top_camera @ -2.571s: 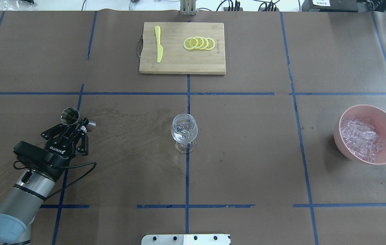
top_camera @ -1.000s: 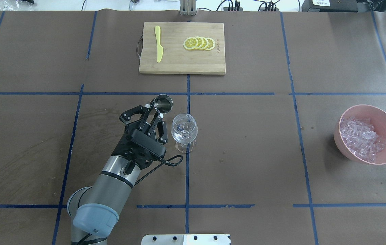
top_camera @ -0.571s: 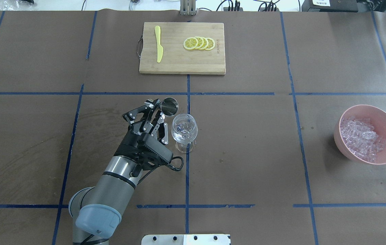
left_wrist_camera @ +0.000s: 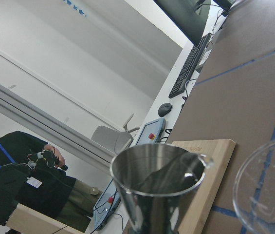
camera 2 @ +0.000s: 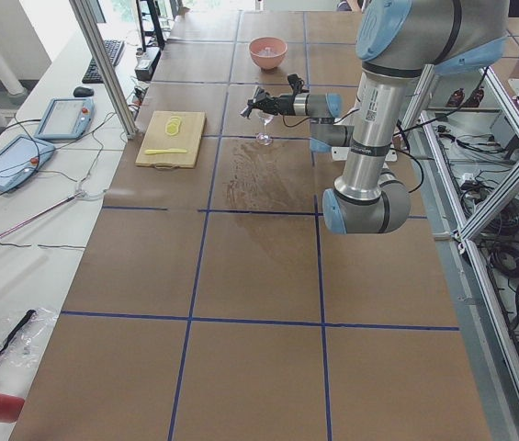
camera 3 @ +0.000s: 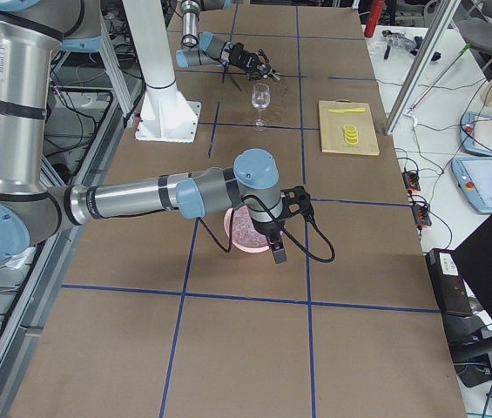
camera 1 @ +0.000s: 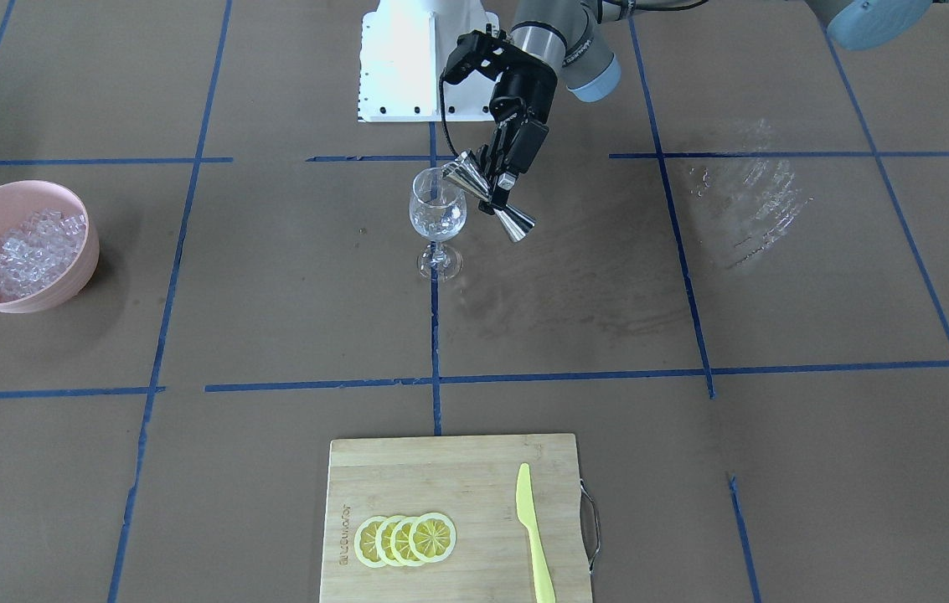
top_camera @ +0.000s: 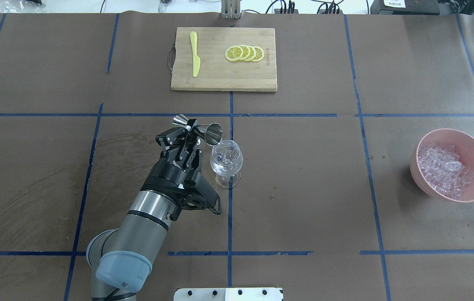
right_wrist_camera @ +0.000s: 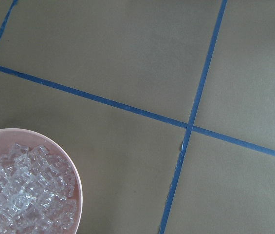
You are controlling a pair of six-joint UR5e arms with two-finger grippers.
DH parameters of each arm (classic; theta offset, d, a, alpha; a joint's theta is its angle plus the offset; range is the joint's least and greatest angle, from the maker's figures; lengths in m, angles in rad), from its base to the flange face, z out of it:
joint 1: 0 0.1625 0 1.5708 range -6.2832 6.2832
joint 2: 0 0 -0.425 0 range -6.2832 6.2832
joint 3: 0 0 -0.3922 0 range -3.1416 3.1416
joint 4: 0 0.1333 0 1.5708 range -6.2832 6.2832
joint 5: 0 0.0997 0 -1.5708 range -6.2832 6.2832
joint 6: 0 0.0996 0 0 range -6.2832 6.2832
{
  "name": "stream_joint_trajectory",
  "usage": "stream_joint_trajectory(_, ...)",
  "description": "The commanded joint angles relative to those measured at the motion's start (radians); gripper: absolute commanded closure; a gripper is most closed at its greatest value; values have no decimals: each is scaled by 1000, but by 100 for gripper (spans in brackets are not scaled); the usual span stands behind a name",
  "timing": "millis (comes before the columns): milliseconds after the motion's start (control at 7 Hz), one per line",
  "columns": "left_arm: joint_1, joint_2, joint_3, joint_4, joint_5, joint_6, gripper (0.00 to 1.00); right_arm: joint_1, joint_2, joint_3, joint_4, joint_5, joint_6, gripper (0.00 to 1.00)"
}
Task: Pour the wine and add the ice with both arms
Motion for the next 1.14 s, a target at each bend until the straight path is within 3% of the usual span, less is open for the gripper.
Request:
stream_joint_trajectory(0,3,-7,0,46,50,112,100,0,-1,-13,0,-1,0,0)
stream_joint_trajectory(1000,30,-65,5,54,161,522,100,36,-18,-32,0,-3,2,0)
